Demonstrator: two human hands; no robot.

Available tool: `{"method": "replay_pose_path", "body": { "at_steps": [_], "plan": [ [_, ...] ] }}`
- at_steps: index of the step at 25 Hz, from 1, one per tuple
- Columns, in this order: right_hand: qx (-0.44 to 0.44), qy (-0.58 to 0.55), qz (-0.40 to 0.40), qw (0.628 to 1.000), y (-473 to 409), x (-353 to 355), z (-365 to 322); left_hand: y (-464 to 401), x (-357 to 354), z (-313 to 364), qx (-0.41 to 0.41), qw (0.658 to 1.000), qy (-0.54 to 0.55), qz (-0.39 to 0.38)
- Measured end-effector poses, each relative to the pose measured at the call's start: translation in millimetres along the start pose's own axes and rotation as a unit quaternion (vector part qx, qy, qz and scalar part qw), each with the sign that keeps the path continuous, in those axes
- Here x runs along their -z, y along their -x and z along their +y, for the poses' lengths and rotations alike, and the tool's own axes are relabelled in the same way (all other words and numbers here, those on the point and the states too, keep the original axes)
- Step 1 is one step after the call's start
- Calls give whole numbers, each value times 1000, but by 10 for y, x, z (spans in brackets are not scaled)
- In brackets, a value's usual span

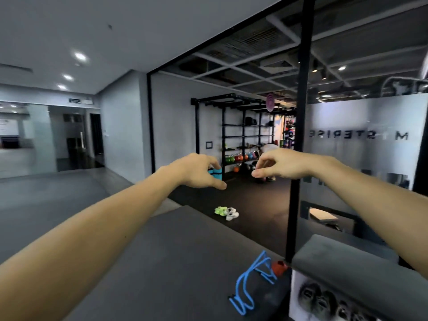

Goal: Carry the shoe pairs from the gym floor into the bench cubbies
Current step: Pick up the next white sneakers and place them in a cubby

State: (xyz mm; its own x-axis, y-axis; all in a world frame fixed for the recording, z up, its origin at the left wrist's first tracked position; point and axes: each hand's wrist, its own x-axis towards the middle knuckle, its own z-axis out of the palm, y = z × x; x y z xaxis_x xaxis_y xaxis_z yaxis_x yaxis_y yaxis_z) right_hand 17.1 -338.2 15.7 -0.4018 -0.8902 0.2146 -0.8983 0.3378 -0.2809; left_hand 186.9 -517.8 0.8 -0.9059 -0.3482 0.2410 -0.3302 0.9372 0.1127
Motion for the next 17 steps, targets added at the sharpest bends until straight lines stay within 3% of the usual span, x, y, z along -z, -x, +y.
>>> {"method": "replay_pose_path", "body": {
  "at_steps": [6, 17],
  "plan": [
    [8, -18, -34, 999, -1162, -564, -305, -451, -49, -1078, 6, 1000, 9, 0],
    [40, -7, -21, 999, -3821, -1082, 252, -2447, -427, -2686, 21, 1000, 20, 9]
  ]
}}
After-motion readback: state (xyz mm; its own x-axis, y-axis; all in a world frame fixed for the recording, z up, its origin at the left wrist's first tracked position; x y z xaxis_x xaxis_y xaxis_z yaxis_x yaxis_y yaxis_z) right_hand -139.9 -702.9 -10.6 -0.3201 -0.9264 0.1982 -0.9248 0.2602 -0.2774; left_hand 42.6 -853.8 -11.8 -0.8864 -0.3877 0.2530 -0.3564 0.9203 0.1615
